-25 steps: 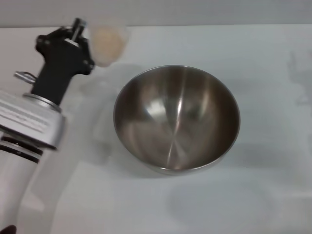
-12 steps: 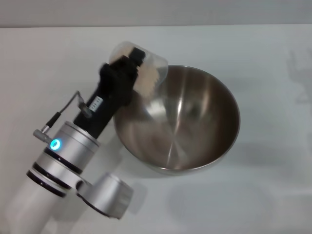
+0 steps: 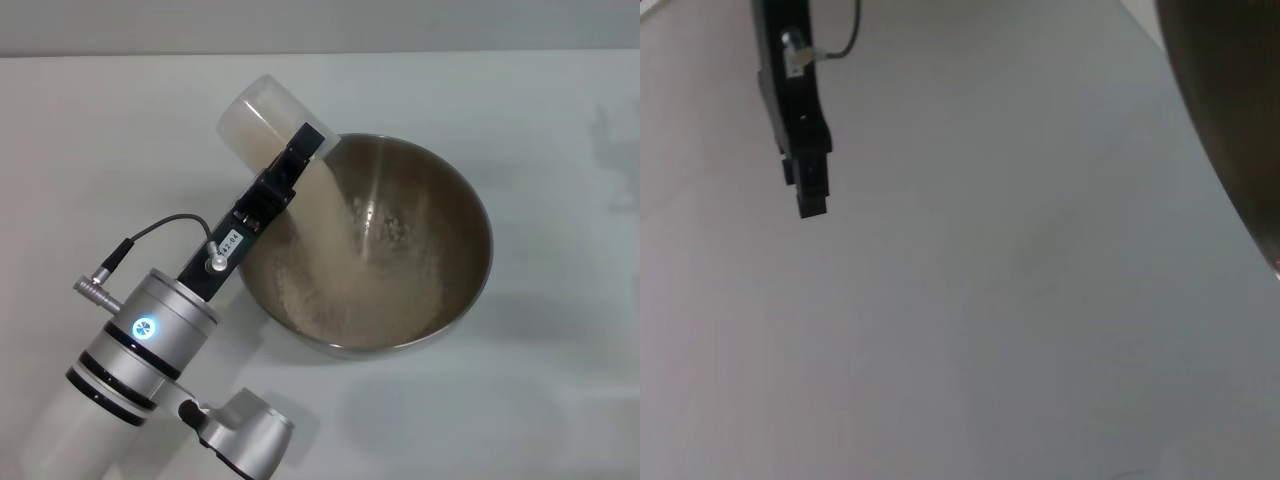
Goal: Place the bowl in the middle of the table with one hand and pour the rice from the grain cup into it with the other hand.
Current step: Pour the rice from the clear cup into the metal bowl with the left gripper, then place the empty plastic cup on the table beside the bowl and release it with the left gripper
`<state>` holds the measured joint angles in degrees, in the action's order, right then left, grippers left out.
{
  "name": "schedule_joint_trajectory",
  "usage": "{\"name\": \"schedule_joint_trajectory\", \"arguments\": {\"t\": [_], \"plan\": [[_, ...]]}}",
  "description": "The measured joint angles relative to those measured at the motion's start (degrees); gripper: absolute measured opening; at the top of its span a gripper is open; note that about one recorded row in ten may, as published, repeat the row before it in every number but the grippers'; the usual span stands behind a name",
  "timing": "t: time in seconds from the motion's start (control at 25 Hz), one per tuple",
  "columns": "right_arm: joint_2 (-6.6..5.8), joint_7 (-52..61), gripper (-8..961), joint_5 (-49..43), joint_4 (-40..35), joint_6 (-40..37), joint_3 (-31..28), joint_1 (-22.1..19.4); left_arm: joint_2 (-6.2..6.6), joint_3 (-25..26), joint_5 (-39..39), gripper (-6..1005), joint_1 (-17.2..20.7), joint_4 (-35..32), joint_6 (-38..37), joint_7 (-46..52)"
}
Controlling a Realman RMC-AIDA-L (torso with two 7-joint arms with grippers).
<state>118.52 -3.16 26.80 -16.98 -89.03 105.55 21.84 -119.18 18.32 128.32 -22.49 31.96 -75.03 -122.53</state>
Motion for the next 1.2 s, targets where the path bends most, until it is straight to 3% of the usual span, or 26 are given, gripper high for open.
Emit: {"name": "schedule_joint_trajectory", "arguments": {"t": [0.28, 0.44, 0.6, 0.72, 0.84, 1.04, 1.08, 1.12, 1.2], "plan": [[-0.06, 0.0, 467, 0.0, 0.2, -0.1, 0.0, 0.2, 0.0, -0.2, 0.0, 48, 0.0, 0.6, 0.1, -0.9], [-0.17, 0.0, 467, 0.0, 0.5, -0.1, 0.0, 0.3, -0.01, -3.5, 0.0, 51, 0.1, 2.6, 1.4, 1.7], [-0.24, 0.0, 467, 0.0, 0.6, -0.1, 0.0, 0.5, 0.03, 0.4, -0.5, 54, -0.1, 2.0, 2.2, 2.3], [-0.29, 0.0, 467, 0.0, 0.8, -0.1, 0.0, 0.6, -0.04, -1.8, -0.3, 56, 0.1, 1.8, 3.2, 2.4], [-0.3, 0.0, 467, 0.0, 0.9, -0.1, 0.0, 0.7, -0.02, -0.5, -0.6, 58, 0.3, 2.0, 2.9, 3.4], [-0.5, 0.0, 467, 0.0, 1.3, -0.1, 0.0, 0.9, -0.01, 2.6, -1.0, 62, 1.6, 4.1, 0.9, 14.8], [-0.5, 0.0, 467, 0.0, 1.3, -0.1, 0.0, 1.0, -0.02, 3.9, -1.4, 63, 2.0, 4.9, 0.1, 19.7], [-0.5, 0.0, 467, 0.0, 1.5, 0.0, 0.0, 1.3, -0.01, 7.0, -3.1, 63, 2.9, 6.4, -0.7, 31.4], [-0.5, 0.0, 467, 0.0, 1.6, 0.2, 0.0, 1.4, -0.02, 8.4, -4.2, 65, 3.3, 7.1, -0.8, 37.1]]}}
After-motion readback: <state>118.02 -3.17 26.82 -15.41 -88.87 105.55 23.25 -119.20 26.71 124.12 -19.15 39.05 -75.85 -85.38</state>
